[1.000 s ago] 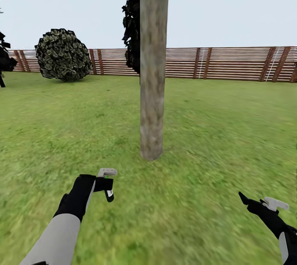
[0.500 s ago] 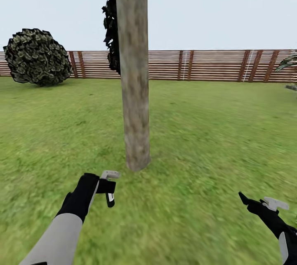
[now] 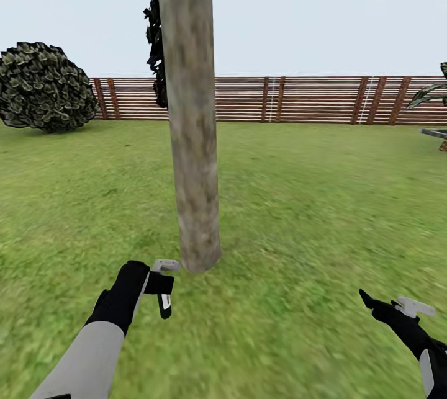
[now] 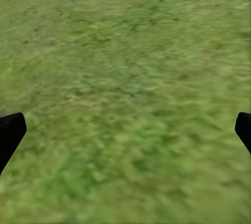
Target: In the garden, pick up the pesticide atomizer on the floor and spray pesticide onto both trees until each tree trunk is fully covered.
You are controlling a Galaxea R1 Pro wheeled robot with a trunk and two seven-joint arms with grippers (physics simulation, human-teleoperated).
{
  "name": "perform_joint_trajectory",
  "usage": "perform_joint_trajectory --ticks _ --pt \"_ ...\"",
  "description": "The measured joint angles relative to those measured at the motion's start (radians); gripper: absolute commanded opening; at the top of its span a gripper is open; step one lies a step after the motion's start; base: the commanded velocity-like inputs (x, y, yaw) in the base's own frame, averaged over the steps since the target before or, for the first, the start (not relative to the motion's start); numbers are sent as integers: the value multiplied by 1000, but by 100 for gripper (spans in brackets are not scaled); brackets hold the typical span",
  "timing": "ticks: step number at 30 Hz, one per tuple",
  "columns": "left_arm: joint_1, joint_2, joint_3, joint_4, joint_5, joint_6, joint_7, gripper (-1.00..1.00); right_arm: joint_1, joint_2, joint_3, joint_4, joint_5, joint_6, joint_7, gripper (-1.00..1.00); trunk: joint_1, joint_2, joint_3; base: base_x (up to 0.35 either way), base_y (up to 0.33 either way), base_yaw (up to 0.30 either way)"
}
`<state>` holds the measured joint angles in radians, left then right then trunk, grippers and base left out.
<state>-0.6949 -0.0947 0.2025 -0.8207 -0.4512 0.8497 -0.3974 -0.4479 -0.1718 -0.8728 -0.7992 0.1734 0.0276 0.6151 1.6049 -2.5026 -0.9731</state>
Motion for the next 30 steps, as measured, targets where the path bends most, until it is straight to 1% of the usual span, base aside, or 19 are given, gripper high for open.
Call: perform_joint_trajectory --ticks 8,9,10,11,12,13,16,24,30 --pt "0 0 -4 0 1 2 -1 -100 0 0 0 0 0 0 0 100 0 0 0 48 0 0" --pt "0 -1 -23 0 5 10 -7 -100 0 0 -1 0 0 1 0 100 0 0 0 2 0 -8" --pt "0 -1 -49 0 6 33 -19 -100 0 0 -1 0 0 1 0 100 0 0 0 1 0 -25" --pt "0 0 -60 0 2 42 -25 -100 0 0 -1 0 0 1 0 100 0 0 0 1 0 -159" --pt "0 -1 -99 0 6 76 -42 -100 0 0 -1 0 0 1 0 100 0 0 0 0 0 -187" --pt "0 0 -109 0 2 82 -46 -100 0 0 -1 0 0 1 0 100 0 0 0 0 0 -228" --pt "0 1 -143 0 1 99 -57 -100 0 0 -1 0 0 2 0 100 0 0 0 0 0 -231" --pt "0 3 -149 0 1 104 -60 -100 0 0 -1 0 0 2 0 100 0 0 0 8 1 -41" --pt "0 3 -149 1 3 104 -60 -100 0 0 0 0 0 2 0 100 0 0 0 218 127 -1"
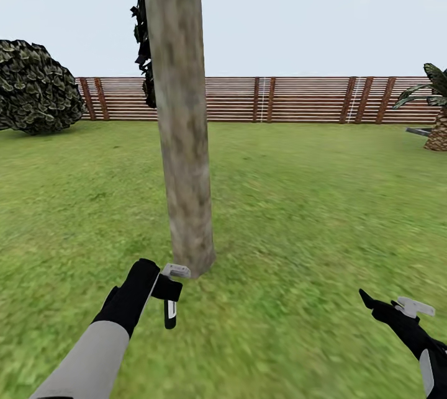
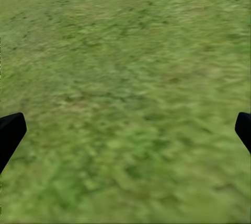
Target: In the garden, pick up the pesticide atomizer on the floor and spray pesticide onto both trees until each tree trunk is fully covered.
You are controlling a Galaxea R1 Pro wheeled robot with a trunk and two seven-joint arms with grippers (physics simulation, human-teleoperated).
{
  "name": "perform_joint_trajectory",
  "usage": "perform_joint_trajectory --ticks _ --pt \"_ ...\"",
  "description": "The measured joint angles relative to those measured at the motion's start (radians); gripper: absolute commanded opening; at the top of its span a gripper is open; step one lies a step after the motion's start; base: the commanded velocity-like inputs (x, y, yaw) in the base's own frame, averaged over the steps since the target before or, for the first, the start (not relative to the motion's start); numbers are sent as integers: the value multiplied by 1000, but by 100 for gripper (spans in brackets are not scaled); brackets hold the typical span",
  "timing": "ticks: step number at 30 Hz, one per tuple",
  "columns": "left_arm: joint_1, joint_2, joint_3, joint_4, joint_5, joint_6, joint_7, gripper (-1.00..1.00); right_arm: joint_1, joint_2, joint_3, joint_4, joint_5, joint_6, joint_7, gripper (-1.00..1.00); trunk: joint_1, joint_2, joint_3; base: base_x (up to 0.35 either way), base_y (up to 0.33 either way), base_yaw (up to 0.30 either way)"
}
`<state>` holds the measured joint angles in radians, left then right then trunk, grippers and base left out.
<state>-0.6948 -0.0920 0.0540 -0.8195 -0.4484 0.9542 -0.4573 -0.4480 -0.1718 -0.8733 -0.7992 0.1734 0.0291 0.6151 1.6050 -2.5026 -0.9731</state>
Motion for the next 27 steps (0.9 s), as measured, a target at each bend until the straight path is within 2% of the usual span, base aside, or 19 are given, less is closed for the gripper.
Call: perform_joint_trajectory --ticks 7,23,27 --pt "0 0 0 0 -1 0 0 -100 0 0 0 0 0 0 0 100 0 0 0 213 132 0" --pt "0 0 -3 1 0 0 0 -100 0 0 0 0 0 0 0 100 0 0 0 10 4 0" --pt "0 0 -3 70 -2 0 0 -100 0 0 0 0 0 0 0 100 0 0 0 0 0 0"
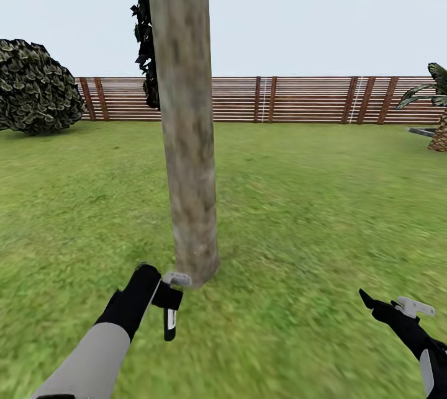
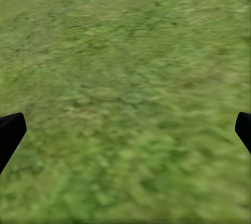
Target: In the garden, pick up the pesticide atomizer on the floor and spray pesticide onto both trees until each tree trunk is fully covered.
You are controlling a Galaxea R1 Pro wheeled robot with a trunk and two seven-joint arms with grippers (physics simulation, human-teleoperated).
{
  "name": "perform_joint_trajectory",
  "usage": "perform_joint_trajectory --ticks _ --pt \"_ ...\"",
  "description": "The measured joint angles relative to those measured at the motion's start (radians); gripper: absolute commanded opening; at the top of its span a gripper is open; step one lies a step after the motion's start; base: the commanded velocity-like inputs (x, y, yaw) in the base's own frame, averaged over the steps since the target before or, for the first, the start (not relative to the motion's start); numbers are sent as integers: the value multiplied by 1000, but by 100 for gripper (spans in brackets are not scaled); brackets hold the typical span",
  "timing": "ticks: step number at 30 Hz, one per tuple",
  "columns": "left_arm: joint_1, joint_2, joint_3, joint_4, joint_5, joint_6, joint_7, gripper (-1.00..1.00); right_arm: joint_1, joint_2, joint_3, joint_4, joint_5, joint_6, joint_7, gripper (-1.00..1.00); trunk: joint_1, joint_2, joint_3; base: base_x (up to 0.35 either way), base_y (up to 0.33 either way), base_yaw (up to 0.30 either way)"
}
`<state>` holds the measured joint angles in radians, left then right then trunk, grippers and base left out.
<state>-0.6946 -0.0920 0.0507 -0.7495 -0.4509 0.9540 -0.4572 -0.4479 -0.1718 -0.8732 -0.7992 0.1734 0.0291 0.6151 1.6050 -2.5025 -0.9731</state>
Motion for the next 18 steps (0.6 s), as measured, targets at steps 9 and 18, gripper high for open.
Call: perform_joint_trajectory --ticks 9,18 --pt "0 0 0 41 -2 0 0 -100 0 0 0 0 0 0 0 100 0 0 0 0 0 0" --pt "-1 -3 0 39 -2 1 0 -100 0 0 0 0 0 0 0 100 0 0 0 0 0 0"
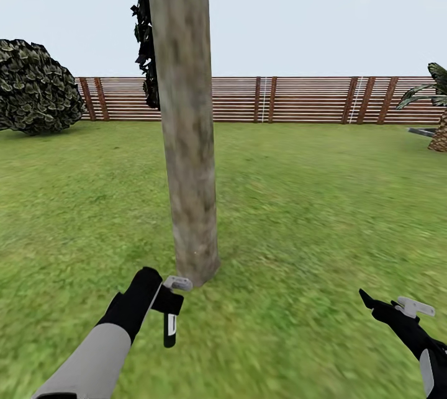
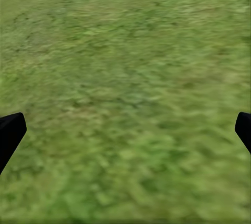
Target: In the garden, pick up the pesticide atomizer on the floor and spray pesticide onto both trees until each tree trunk is fully covered.
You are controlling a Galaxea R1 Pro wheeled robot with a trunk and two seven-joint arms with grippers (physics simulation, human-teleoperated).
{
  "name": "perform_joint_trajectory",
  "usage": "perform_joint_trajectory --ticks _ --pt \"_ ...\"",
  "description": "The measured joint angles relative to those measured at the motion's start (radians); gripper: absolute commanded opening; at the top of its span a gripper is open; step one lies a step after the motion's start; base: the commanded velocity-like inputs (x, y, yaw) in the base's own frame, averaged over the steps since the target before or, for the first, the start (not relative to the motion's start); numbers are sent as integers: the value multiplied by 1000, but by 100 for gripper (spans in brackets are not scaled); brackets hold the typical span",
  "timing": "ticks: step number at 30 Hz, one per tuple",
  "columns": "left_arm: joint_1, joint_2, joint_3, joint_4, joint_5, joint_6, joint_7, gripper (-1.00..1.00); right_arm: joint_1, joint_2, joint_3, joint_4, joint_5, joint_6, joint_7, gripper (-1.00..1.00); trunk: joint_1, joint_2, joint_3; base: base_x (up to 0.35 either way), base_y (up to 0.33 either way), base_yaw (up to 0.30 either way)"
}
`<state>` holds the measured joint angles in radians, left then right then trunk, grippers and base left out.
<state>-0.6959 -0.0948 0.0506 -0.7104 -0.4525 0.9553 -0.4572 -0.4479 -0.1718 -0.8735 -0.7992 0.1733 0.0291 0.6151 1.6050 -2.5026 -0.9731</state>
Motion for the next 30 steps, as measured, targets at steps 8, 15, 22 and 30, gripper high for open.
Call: perform_joint_trajectory --ticks 8,15,22,30 --pt "-44 -1 0 5 2 17 0 -100 0 0 0 0 0 0 0 100 0 0 0 0 0 0" --pt "-126 -2 0 5 3 29 0 -100 0 0 0 0 0 0 0 100 0 0 0 0 0 0" --pt "-160 0 0 5 1 31 -1 -100 0 0 0 0 0 0 0 100 0 0 0 0 0 0" --pt "-183 1 -4 5 1 31 -2 -100 0 0 2 0 0 0 -1 100 0 0 0 0 0 0"
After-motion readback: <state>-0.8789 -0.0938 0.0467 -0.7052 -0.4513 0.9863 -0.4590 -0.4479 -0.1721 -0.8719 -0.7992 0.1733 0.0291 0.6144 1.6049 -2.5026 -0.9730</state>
